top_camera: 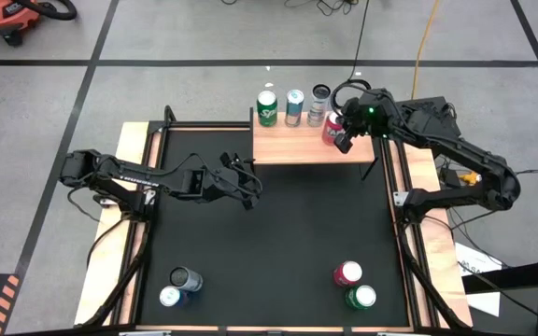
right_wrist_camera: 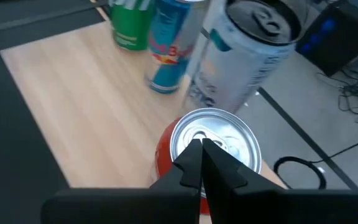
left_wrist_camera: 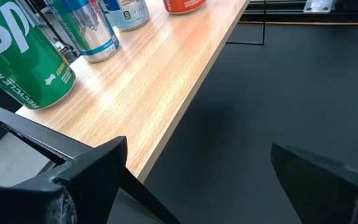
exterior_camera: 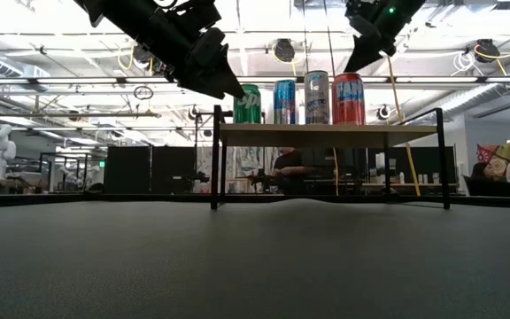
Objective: Place canned beverage on shelf
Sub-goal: Put the top red soda can on the shelf
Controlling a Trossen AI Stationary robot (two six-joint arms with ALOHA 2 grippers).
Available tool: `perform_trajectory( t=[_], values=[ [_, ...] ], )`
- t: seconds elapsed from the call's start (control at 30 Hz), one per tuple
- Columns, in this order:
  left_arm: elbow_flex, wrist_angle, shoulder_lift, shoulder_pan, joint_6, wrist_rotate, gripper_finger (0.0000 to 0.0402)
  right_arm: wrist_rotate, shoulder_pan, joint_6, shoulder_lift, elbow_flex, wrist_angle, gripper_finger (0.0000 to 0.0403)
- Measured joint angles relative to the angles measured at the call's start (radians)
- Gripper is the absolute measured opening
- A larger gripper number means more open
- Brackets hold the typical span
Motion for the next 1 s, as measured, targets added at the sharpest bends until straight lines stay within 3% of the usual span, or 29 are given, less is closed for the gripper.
perform_trajectory(
  t=[0.3,0.57,1.0],
  values=[
    [0.000,0.000,0.000,0.000,-0.021,0.000,0.0396,-0.008,-0.113,-0.089,0.000,0.000,-0.002,0.0000],
    [0.000,0.000,0.000,0.000,-0.020,0.000,0.0396,-0.112,-0.198,-0.155,0.002,-0.002,0.037,0.0000],
    [0.000,0.005,0.000,0.000,-0.021,-0.003,0.0396,-0.166,-0.247,-0.208,0.063,-0.001,0.120,0.0000]
  ],
)
